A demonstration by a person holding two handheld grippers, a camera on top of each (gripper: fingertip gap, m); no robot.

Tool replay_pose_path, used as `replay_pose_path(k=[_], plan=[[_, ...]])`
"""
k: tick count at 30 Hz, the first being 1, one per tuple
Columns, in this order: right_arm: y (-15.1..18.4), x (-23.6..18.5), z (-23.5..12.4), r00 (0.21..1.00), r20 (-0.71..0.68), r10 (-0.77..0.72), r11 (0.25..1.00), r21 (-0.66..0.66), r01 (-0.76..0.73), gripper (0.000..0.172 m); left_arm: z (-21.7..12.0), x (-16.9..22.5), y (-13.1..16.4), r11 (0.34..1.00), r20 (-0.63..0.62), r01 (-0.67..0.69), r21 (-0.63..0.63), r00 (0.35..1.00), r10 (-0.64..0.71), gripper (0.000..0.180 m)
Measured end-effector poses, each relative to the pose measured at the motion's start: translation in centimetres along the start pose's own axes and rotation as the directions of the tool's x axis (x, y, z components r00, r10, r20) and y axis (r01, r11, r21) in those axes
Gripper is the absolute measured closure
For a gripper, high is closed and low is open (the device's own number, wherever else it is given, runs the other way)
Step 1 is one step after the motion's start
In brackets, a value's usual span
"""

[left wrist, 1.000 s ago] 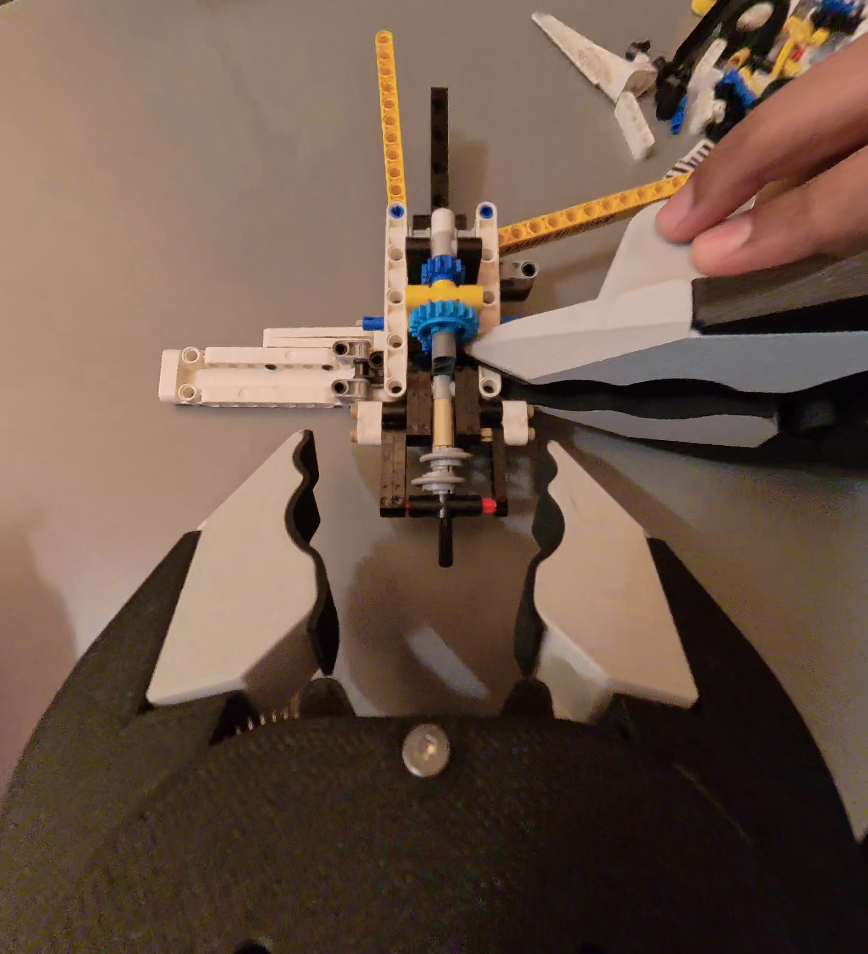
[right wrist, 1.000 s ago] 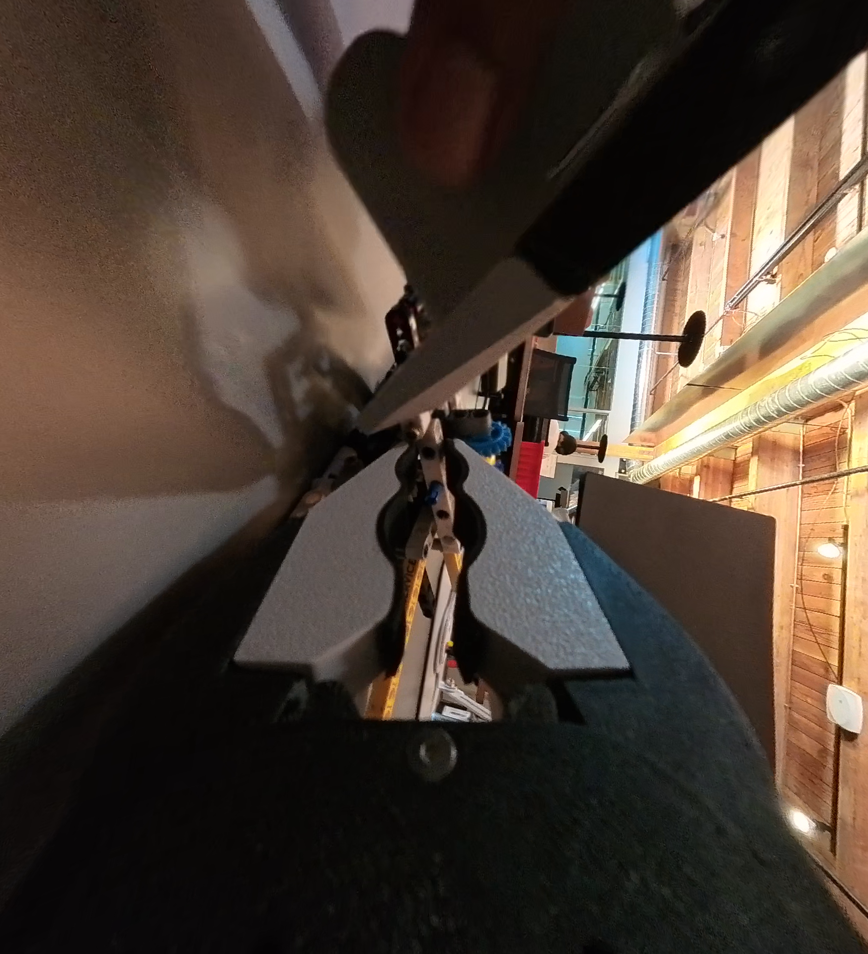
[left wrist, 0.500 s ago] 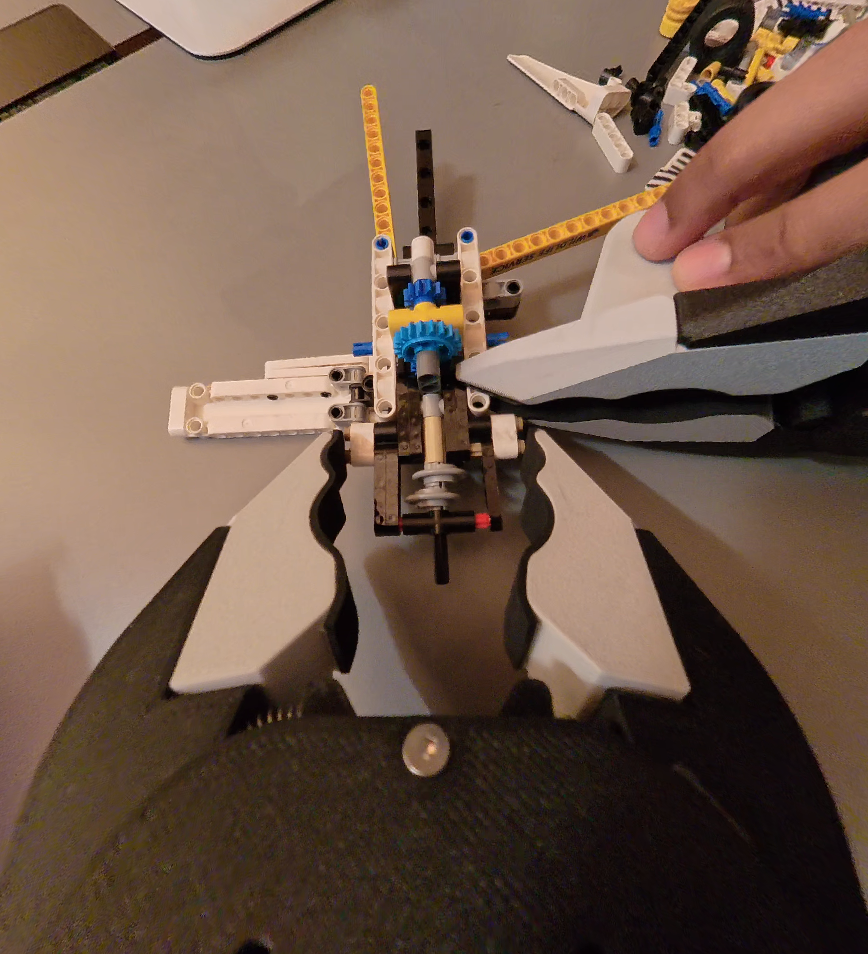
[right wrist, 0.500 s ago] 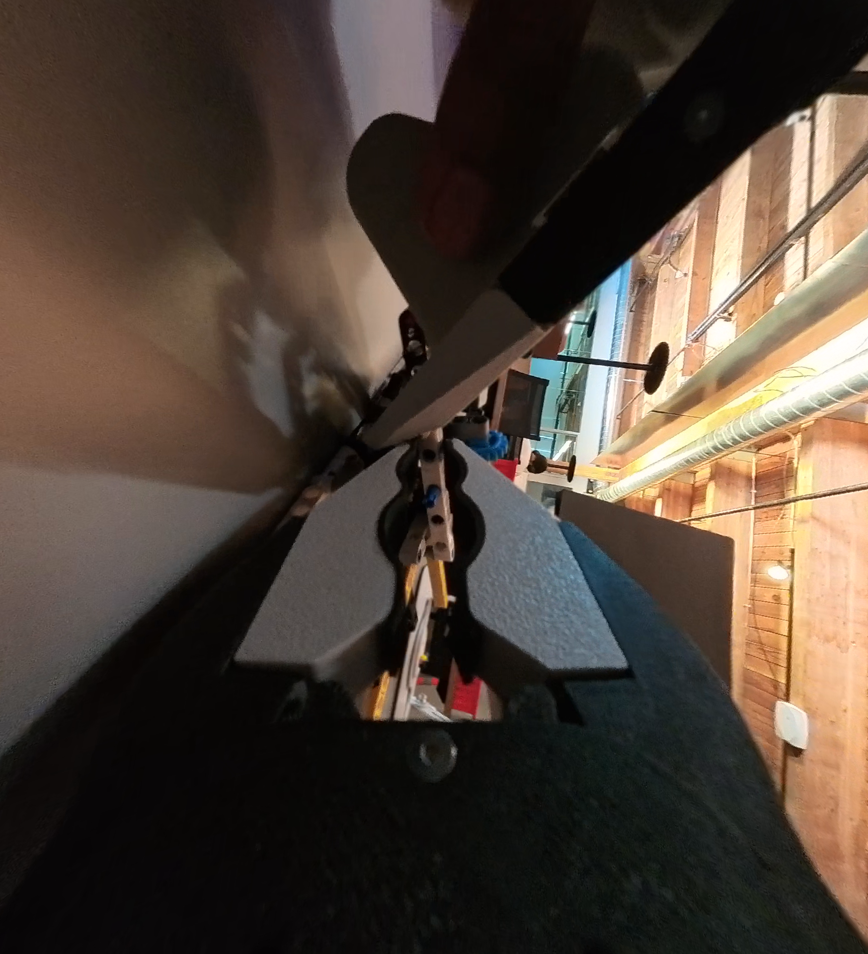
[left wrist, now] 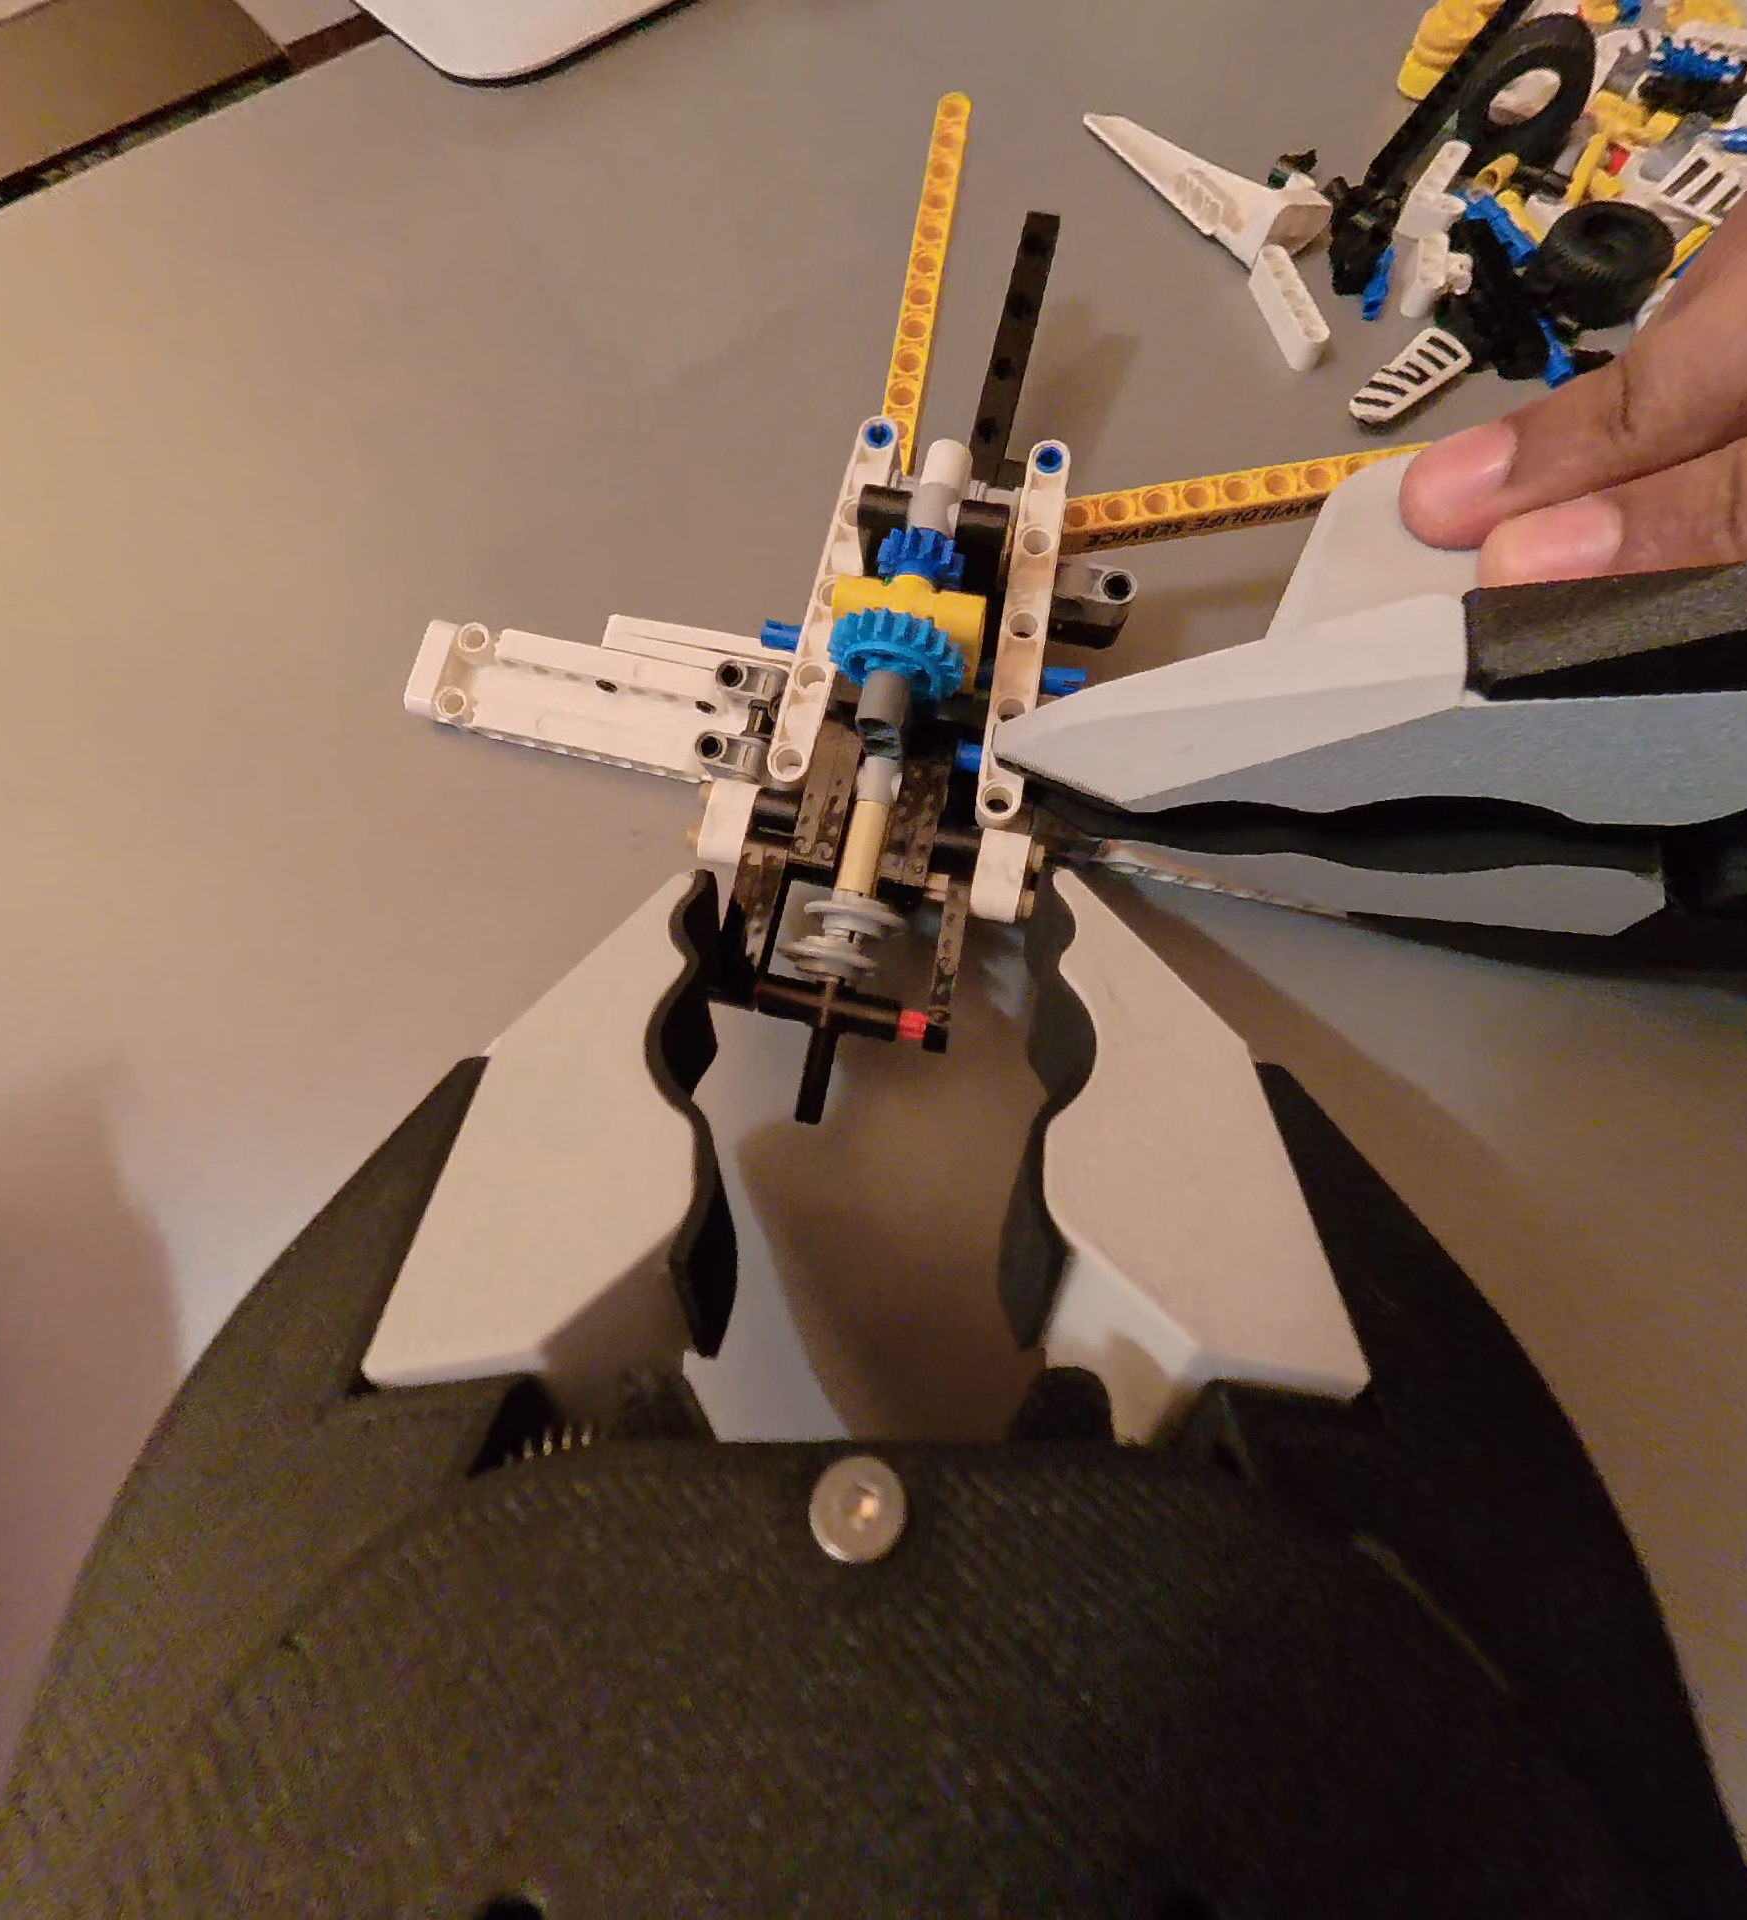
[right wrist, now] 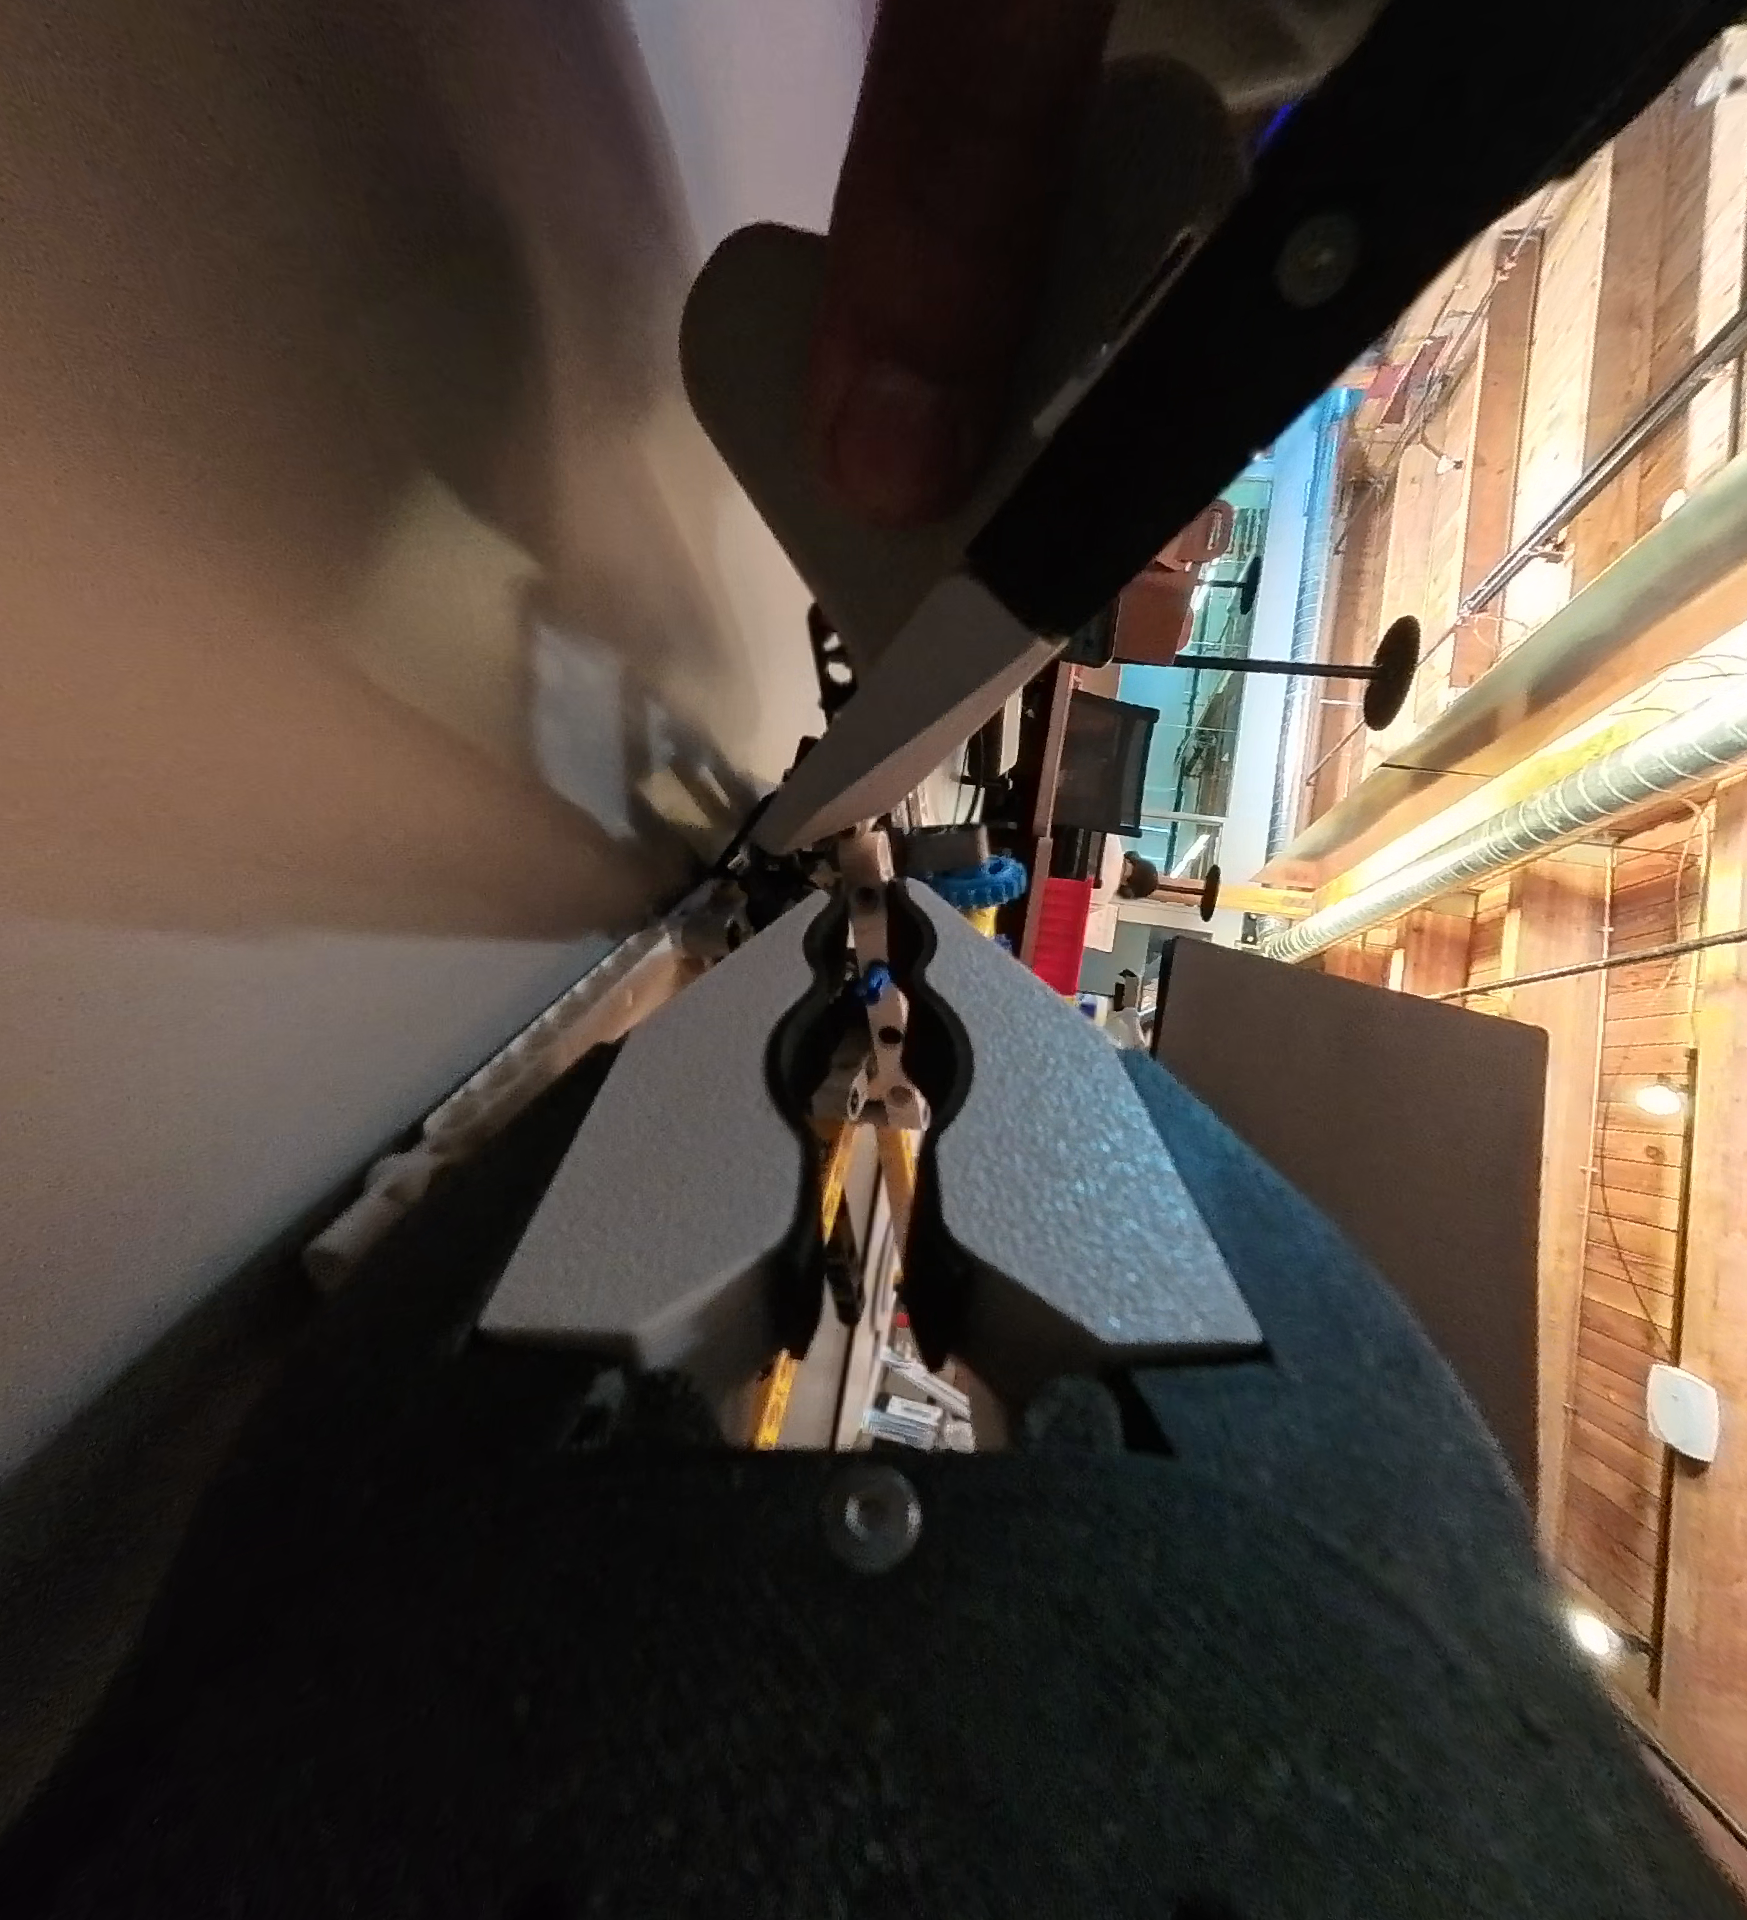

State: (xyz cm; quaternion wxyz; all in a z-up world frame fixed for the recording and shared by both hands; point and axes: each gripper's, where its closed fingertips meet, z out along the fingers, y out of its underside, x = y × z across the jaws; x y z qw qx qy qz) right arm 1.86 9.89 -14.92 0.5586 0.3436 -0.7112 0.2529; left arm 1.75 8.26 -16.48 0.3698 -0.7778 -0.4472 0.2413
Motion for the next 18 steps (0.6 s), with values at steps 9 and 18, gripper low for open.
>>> replay_pose_path(k=[9, 18], plan=[[0.33, -0.03, -0.31, 1.000, 0.010, -0.009, 1.000, -0.021, 0.009, 0.166, 0.13, 0.19, -0.11, 0.999, 0.023, -0.039, 0.001, 0.999, 0.039, 0.122], [0.53, 0.05, -0.60, 1.000, -0.021, -0.008, 0.999, -0.046, 0.007, 0.166, 0.20, 0.60, -0.17, 0.999, 0.006, -0.036, 0.000, 0.999, 0.036, 0.122]])
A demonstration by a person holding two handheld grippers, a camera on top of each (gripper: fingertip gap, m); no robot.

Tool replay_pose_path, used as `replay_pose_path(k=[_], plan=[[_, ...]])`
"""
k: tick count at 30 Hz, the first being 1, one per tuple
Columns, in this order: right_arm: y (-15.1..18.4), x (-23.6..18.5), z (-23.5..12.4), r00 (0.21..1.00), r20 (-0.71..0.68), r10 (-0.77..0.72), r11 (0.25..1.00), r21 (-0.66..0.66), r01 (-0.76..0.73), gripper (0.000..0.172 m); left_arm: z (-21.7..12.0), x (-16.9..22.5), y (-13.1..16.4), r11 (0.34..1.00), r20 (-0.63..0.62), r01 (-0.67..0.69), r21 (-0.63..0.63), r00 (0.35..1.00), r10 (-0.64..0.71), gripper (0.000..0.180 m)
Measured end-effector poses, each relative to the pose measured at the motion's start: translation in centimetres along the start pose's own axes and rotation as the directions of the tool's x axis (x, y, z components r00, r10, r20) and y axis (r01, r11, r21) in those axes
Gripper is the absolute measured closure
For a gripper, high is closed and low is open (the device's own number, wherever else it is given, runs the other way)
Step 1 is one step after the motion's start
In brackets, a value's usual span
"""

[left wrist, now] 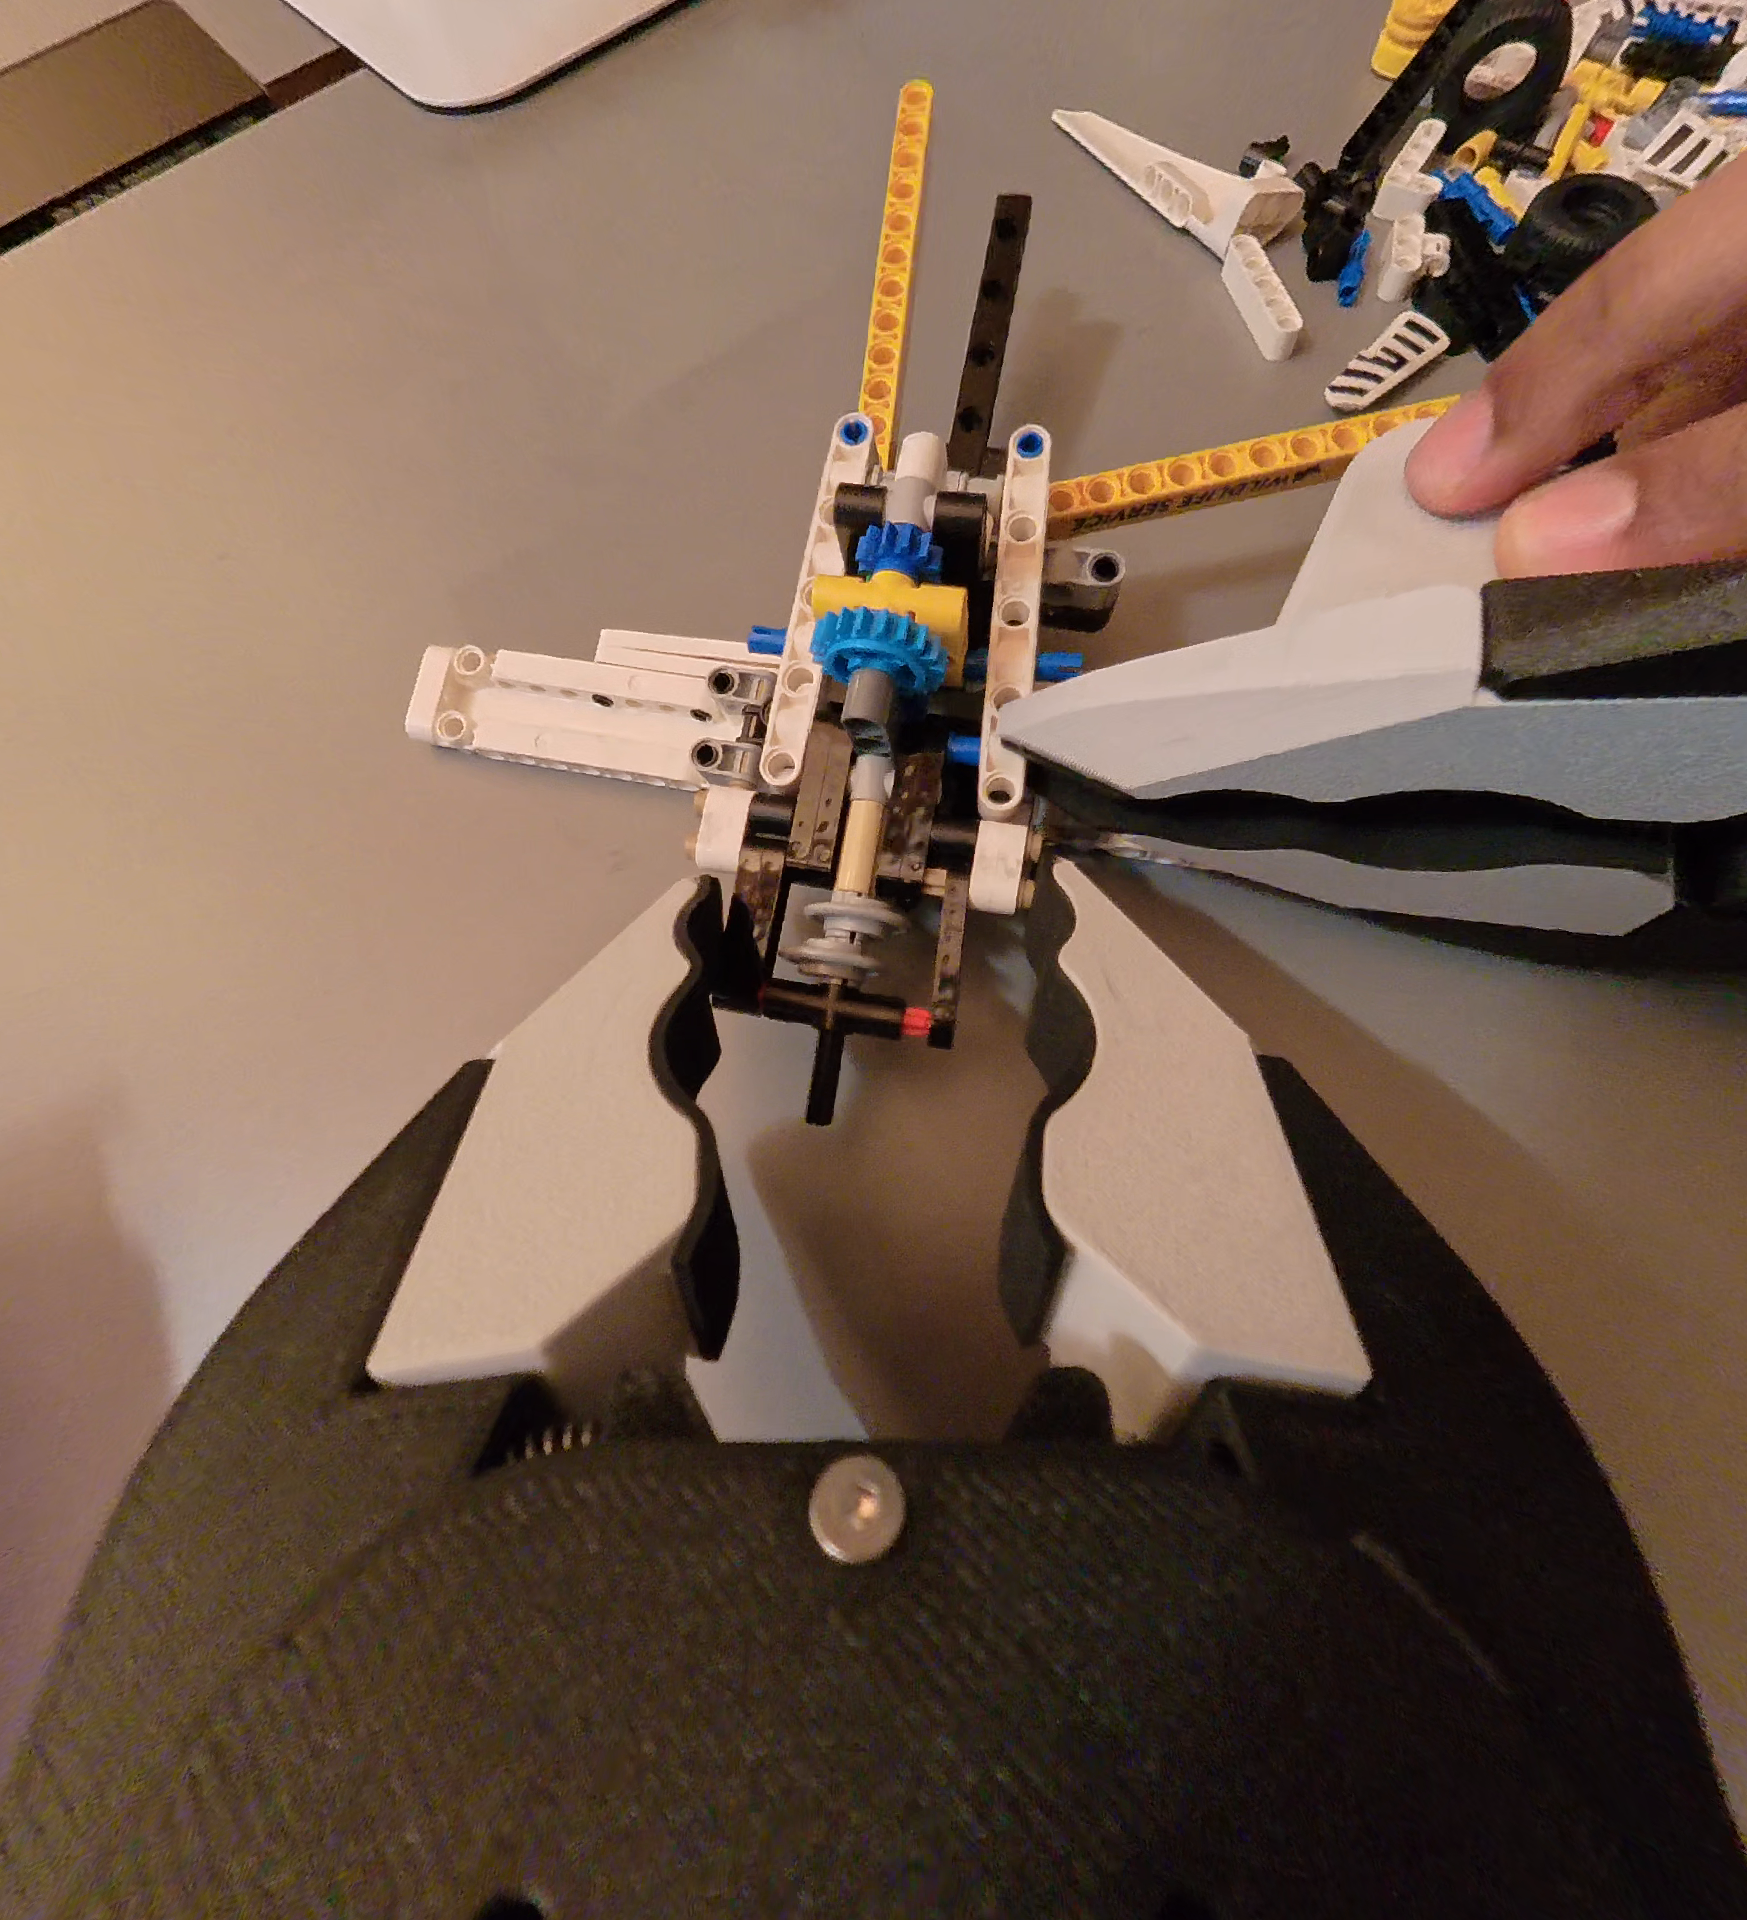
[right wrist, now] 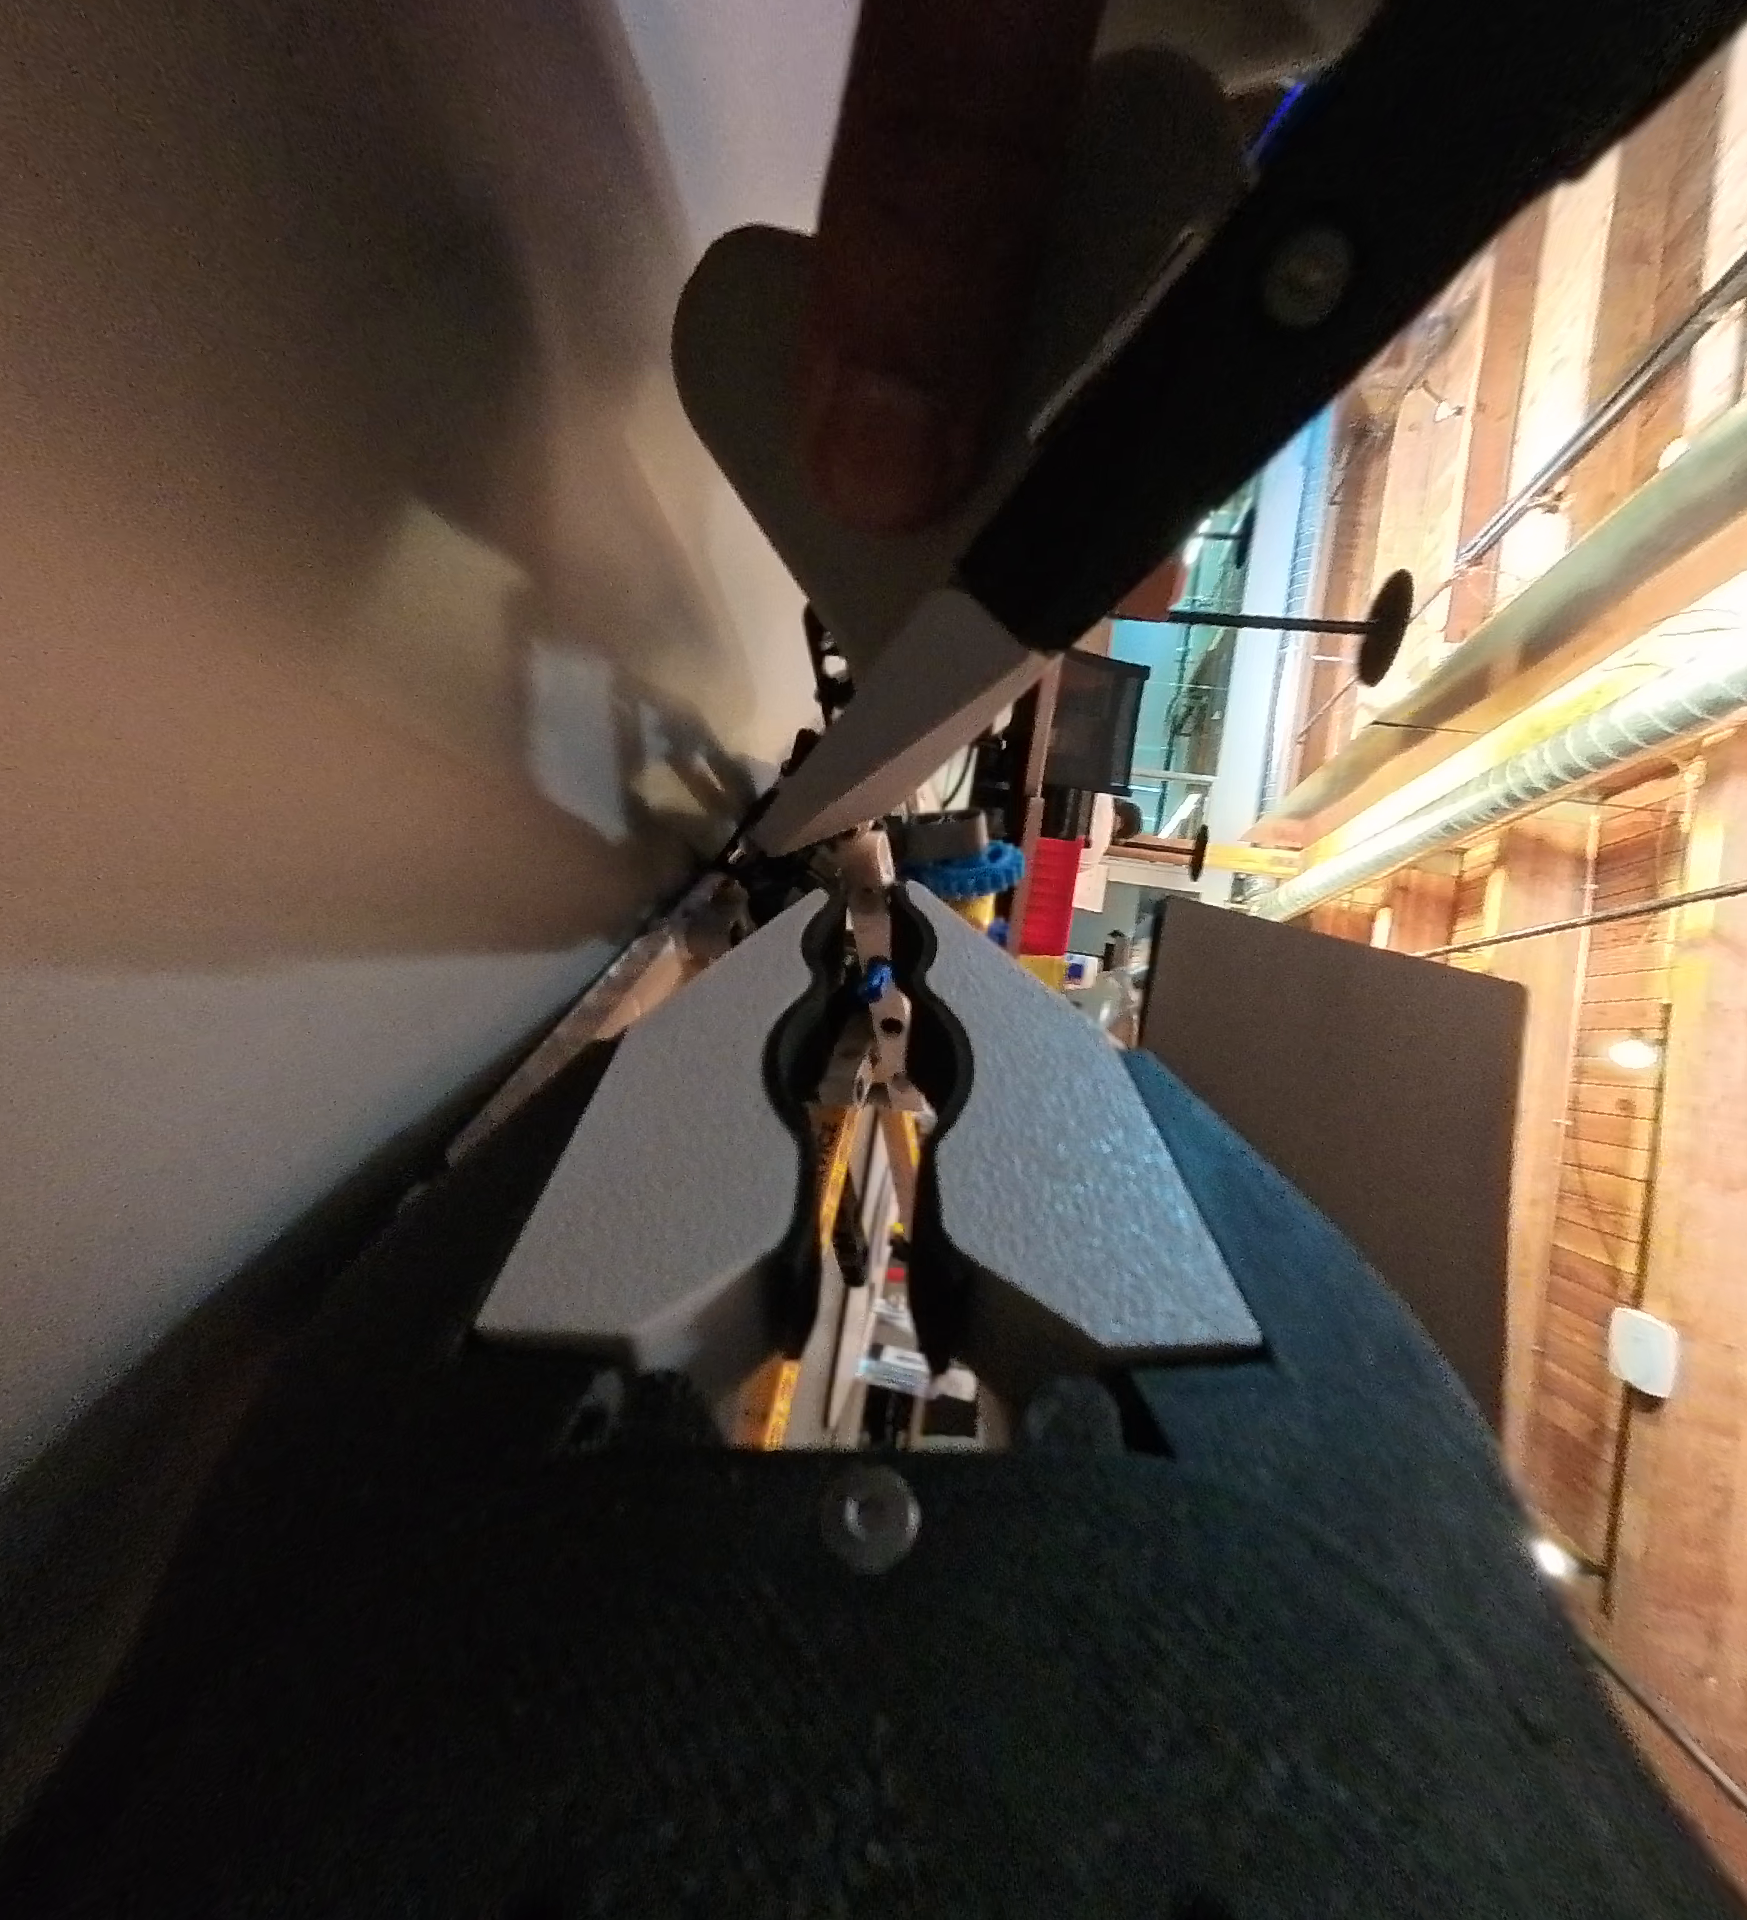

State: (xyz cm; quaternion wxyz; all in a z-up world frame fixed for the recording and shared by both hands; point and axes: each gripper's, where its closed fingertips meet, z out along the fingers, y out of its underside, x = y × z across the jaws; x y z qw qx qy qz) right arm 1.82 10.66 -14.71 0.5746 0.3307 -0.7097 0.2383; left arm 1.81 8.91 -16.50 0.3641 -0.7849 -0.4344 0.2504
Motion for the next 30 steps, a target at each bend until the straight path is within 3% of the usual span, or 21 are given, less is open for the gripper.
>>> replay_pose_path(k=[3, 7, 13, 15, 20, 30], plan=[[0.2, 0.4, -0.2, 1.000, -0.023, 0.016, 1.000, 0.020, -0.015, 0.160, 0.0, 0.0, 0.0, 1.000, 0.014, -0.012, -0.003, 1.000, 0.012, 0.122], [1.2, 1.3, -0.5, 0.977, -0.005, 0.212, 0.977, 0.039, -0.212, 0.153, 0.0, 0.0, 0.0, 1.000, 0.014, -0.013, -0.004, 1.000, 0.013, 0.122], [1.8, 1.5, -0.7, 0.878, 0.096, 0.468, 0.878, 0.060, -0.475, 0.151, 0.1, 0.0, 0.1, 1.000, 0.013, -0.013, -0.005, 1.000, 0.013, 0.122], [1.6, 1.2, -0.7, 0.882, 0.110, 0.458, 0.883, 0.058, -0.466, 0.151, 0.1, 0.0, 0.0, 1.000, 0.014, -0.014, -0.004, 1.000, 0.014, 0.122], [2.3, 0.2, -0.1, 0.964, 0.065, 0.258, 0.966, -0.034, -0.256, 0.148, 0.1, 0.0, 0.0, 1.000, 0.014, -0.014, -0.003, 1.000, 0.014, 0.122], [3.3, 0.4, 0.2, 0.955, 0.060, 0.291, 0.956, -0.057, -0.287, 0.148, 0.1, 0.1, 0.0, 1.000, 0.011, -0.018, -0.003, 1.000, 0.018, 0.122]])
